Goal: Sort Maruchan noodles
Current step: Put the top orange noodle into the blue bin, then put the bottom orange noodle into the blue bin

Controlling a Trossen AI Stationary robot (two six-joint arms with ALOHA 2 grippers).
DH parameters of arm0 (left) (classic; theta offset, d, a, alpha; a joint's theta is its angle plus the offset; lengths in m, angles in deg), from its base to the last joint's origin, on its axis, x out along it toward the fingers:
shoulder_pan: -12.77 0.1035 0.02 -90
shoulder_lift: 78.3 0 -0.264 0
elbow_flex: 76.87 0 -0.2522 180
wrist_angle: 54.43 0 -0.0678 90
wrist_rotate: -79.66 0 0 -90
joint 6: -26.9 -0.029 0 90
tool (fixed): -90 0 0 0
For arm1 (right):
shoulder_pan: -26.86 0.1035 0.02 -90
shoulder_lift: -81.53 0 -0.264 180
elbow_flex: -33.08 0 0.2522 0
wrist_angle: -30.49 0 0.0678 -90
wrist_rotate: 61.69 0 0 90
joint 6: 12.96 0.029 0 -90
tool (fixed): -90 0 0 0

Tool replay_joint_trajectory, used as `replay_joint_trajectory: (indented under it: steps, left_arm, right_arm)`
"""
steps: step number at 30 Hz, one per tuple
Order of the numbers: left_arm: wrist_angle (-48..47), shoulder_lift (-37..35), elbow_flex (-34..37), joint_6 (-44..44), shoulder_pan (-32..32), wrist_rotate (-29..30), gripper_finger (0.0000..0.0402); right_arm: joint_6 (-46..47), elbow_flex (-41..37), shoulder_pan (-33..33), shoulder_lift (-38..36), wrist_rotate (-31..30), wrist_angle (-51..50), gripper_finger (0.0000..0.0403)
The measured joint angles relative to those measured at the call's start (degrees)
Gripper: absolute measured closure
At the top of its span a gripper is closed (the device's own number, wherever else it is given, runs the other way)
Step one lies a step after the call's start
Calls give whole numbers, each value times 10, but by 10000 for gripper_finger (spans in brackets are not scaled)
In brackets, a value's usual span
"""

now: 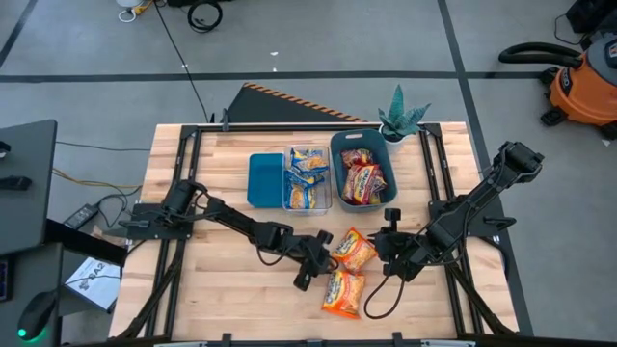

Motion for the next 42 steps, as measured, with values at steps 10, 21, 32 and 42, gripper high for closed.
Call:
replay_joint_trajectory:
  steps: [10, 21, 32, 42]
  left_arm:
    - [9, 0, 0, -13, 1, 30, 359]
    - [17, 9, -2, -39, 17, -11, 232]
    - [5, 23, 0, -49, 27, -52, 252]
    - [24, 23, 0, -51, 21, -75, 298]
  right_arm:
    - [26, 0, -1, 0, 5, 5, 351]
    - [27, 0, -22, 0, 43, 57, 365]
    - [19, 0, -42, 0, 42, 85, 384]
    - [24, 0, -67, 0, 82, 112, 392]
